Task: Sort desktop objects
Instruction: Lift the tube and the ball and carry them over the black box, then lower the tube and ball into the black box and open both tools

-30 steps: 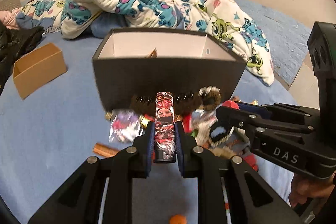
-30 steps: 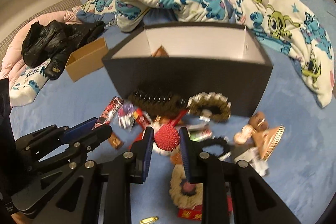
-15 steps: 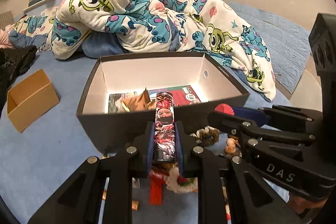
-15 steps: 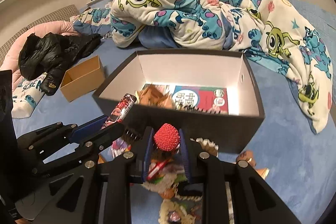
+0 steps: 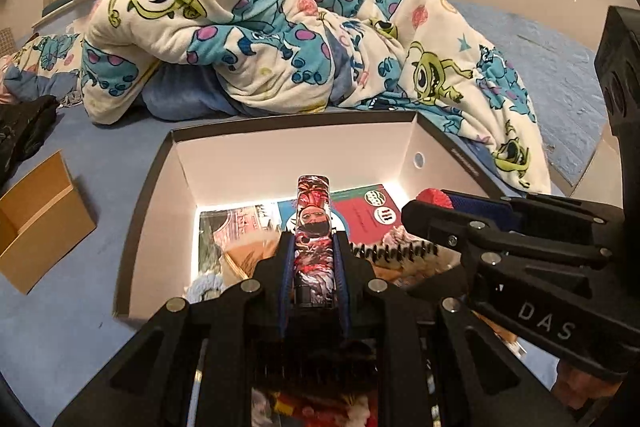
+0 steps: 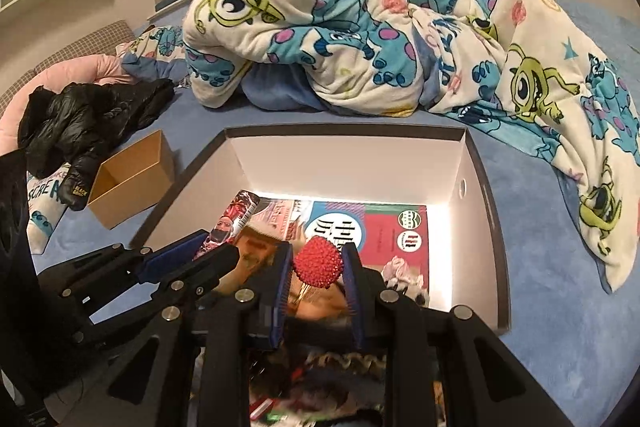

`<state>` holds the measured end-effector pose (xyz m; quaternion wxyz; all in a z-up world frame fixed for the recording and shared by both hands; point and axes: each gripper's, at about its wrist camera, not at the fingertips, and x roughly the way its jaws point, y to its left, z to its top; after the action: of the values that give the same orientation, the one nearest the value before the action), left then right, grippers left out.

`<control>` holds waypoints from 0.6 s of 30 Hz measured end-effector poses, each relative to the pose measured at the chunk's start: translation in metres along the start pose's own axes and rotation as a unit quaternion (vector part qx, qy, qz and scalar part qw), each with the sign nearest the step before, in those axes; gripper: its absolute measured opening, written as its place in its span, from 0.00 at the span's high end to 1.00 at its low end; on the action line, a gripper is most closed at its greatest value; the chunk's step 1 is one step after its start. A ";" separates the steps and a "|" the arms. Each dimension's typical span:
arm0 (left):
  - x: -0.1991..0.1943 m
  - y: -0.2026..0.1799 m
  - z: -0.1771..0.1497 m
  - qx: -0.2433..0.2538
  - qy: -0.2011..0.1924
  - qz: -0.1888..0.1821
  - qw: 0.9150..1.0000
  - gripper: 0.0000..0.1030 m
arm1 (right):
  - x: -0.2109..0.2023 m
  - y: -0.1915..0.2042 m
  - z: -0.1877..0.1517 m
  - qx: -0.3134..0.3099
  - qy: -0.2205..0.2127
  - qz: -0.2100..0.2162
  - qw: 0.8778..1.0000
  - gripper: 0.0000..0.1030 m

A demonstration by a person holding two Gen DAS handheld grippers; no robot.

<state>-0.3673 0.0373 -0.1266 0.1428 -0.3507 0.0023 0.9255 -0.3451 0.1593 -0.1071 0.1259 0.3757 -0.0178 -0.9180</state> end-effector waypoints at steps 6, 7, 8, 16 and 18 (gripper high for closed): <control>0.020 -0.001 0.002 0.004 0.008 -0.008 1.000 0.81 | 0.021 -0.009 0.007 0.001 0.006 -0.005 1.000 0.75; 0.022 -0.001 0.002 0.004 0.009 -0.010 1.000 0.81 | 0.024 -0.010 0.007 0.003 0.007 -0.005 1.000 0.75; 0.024 -0.002 0.002 0.004 0.008 -0.010 1.000 0.81 | 0.026 -0.011 0.007 0.002 0.007 -0.005 1.000 0.75; 0.025 -0.004 0.002 0.005 0.004 -0.007 1.000 0.81 | 0.033 -0.011 0.009 0.005 0.006 -0.004 1.000 0.75; 0.023 -0.004 0.003 0.005 0.001 -0.005 1.000 0.81 | 0.031 -0.011 0.009 0.006 0.002 -0.009 1.000 0.75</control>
<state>-0.3846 0.0475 -0.1393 0.1494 -0.3512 0.0053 0.9243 -0.3754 0.1620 -0.1236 0.1156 0.3788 -0.0192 -0.9180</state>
